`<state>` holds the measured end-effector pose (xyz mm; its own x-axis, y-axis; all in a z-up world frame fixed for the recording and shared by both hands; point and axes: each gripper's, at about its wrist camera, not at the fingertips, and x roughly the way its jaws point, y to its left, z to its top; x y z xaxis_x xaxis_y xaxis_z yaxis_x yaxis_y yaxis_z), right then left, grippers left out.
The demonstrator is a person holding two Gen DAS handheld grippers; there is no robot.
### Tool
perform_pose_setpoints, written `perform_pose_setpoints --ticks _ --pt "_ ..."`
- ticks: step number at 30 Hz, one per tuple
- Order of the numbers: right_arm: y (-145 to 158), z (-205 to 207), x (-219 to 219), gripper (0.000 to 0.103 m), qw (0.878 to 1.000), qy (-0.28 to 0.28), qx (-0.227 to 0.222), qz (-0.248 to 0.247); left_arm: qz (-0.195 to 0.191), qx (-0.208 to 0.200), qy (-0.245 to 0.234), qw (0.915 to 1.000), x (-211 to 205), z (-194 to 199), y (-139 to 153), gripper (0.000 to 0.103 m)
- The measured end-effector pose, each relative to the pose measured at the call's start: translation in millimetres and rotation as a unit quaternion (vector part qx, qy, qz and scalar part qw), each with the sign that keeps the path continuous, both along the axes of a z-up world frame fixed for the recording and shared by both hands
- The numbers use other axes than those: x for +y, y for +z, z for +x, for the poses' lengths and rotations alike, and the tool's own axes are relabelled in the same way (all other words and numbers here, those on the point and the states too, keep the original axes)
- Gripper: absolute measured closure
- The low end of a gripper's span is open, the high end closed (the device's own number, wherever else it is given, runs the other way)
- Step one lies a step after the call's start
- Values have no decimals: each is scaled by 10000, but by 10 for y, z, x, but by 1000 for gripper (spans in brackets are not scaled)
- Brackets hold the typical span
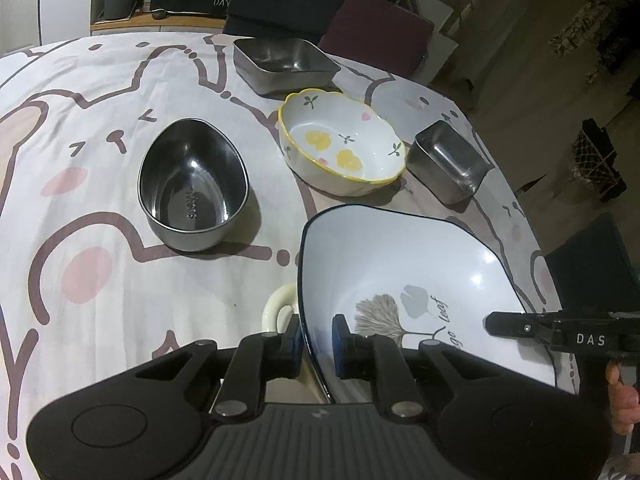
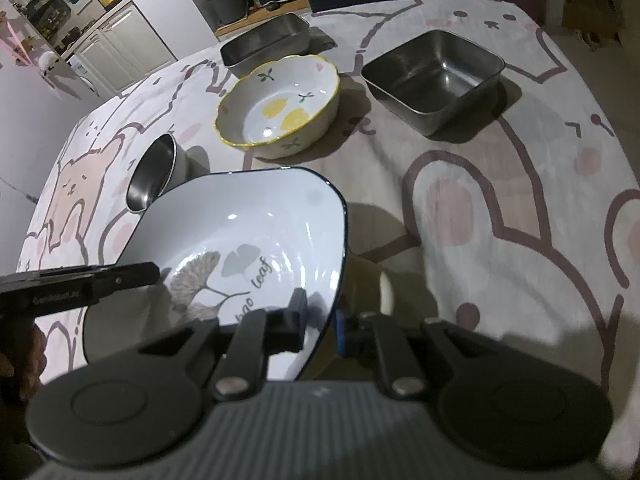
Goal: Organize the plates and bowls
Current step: 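Lower the white plate onto the cloth beside the cream bowl and open both grippers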
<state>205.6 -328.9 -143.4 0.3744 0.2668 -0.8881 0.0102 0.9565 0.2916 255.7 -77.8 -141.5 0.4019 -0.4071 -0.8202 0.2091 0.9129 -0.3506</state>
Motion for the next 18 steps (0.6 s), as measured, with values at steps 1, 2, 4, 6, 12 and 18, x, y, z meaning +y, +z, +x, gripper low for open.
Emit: perform_pose_setpoints --ticks 1,2,4,6,12,18 --pt "-11 6 -6 86 10000 -17 21 11 3 7 1 10000 1 0 3 88" --pt "-21 17 -10 86 10000 -39 42 22 7 12 -2 10000 1 -1 1 88" --pt "-34 24 -12 86 9999 -84 74 18 14 18 -2 10000 3 -1 2 88" --pt "-36 25 -14 87 9999 -120 76 -34 36 14 -7 10000 1 3 0 88" --pt "-58 28 -8 88 9996 -206 111 -187 78 -18 -16 10000 1 -5 -2 90" --pt "-57 26 -8 88 9995 -206 110 -204 90 -21 -21 10000 -1 -10 7 90"
